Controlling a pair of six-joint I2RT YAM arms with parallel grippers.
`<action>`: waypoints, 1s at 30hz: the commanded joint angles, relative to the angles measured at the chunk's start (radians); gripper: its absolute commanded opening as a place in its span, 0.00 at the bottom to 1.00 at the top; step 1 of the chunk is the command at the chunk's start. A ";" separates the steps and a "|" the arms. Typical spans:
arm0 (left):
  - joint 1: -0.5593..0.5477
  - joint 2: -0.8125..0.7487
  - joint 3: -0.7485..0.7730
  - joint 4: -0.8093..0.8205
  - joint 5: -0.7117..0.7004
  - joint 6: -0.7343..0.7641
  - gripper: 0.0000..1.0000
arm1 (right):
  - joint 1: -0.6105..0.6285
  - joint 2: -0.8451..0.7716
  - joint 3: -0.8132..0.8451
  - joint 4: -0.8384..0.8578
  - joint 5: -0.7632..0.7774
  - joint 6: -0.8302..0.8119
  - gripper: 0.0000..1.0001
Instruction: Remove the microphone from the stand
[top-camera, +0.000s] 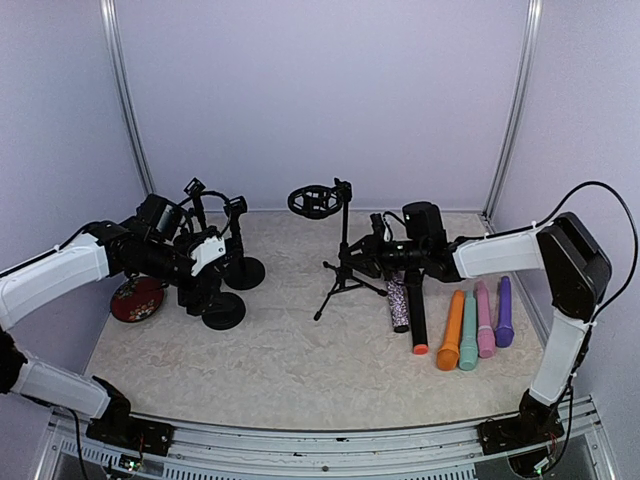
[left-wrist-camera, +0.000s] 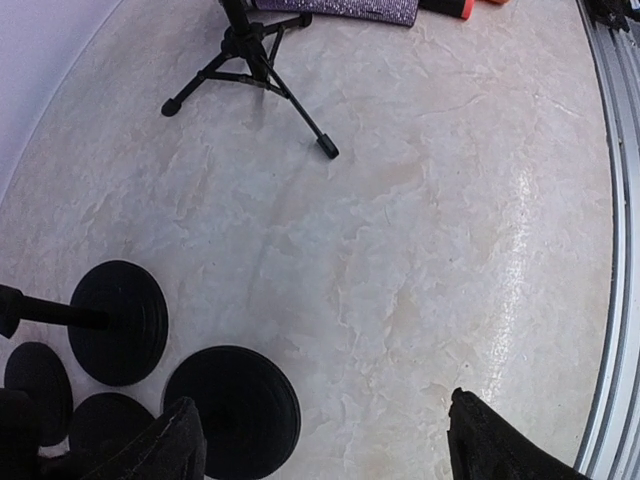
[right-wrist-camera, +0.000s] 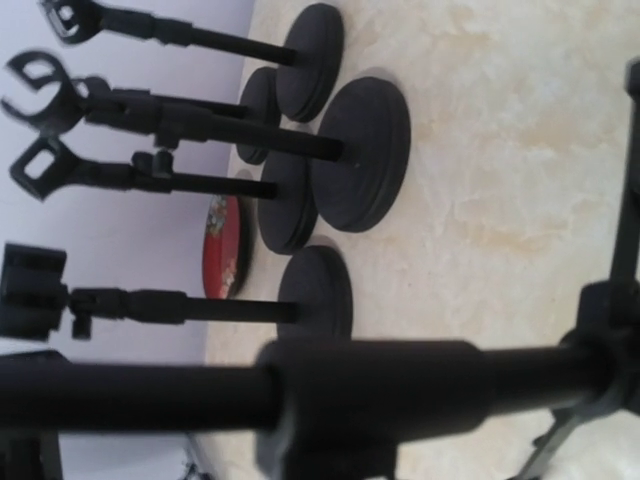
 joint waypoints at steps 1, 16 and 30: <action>0.001 -0.056 -0.092 0.026 -0.055 0.029 0.81 | -0.005 -0.001 0.016 0.008 0.005 -0.013 0.14; 0.120 -0.141 -0.242 0.085 -0.071 0.045 0.81 | 0.034 -0.039 0.073 -0.262 0.234 -0.233 0.00; 0.189 -0.148 -0.311 0.162 -0.093 0.017 0.85 | 0.175 -0.020 0.196 -0.522 0.644 -0.479 0.00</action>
